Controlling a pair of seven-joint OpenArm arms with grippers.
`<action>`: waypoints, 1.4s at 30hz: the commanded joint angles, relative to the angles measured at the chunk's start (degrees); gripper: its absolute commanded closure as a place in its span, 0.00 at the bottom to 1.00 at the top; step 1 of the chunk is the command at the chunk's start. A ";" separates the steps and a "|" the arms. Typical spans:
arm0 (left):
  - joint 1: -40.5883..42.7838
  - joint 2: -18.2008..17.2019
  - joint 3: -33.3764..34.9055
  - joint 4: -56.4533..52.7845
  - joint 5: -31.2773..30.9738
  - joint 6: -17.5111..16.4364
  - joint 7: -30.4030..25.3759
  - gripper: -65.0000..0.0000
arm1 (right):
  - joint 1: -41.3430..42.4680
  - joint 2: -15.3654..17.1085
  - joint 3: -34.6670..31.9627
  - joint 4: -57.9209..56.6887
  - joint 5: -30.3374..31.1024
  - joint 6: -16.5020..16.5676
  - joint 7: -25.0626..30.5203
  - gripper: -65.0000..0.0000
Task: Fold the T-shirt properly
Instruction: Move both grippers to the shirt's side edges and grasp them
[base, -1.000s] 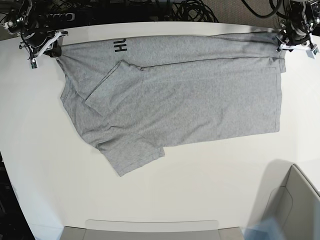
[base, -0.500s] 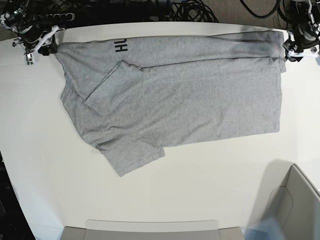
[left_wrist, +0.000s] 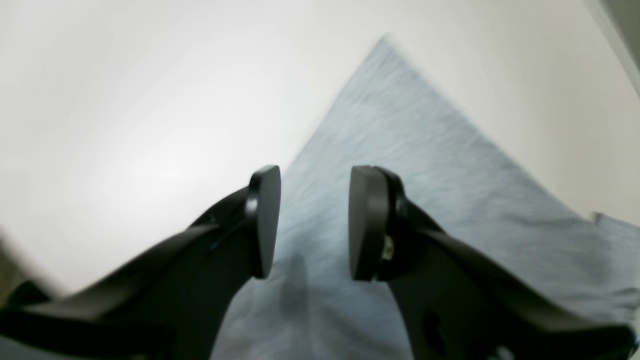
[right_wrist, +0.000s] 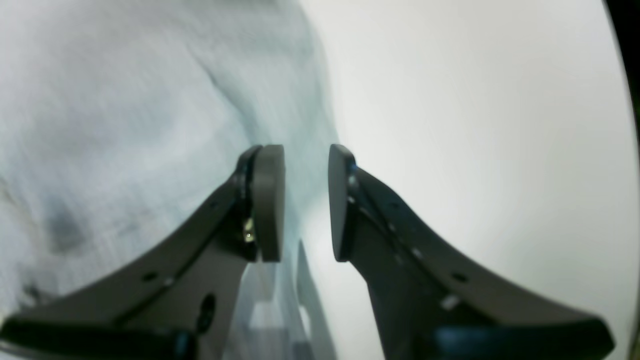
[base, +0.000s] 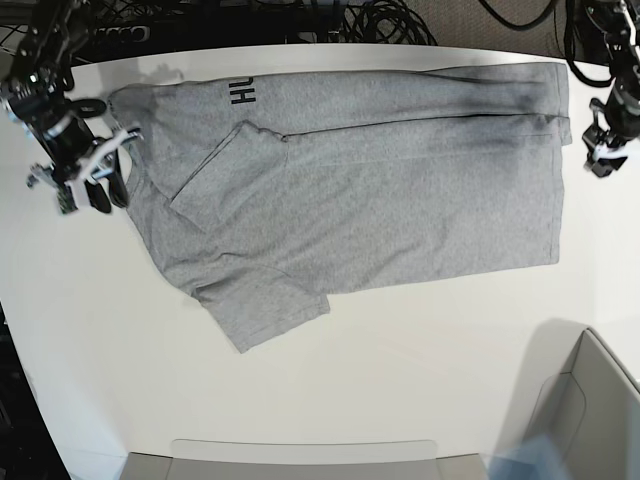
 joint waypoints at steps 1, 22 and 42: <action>-1.23 -0.84 0.83 0.84 -0.76 0.58 1.20 0.63 | 3.63 0.73 -3.49 -1.85 -1.56 -0.08 0.90 0.76; -6.06 -1.10 6.11 -0.74 -1.02 0.49 1.29 0.63 | 25.34 -9.20 -10.26 -40.36 -26.35 -5.88 5.56 0.76; -8.96 4.61 6.11 -0.92 -0.76 0.49 1.20 0.63 | 18.40 -9.29 -10.26 -9.50 -16.51 -5.70 -3.32 0.76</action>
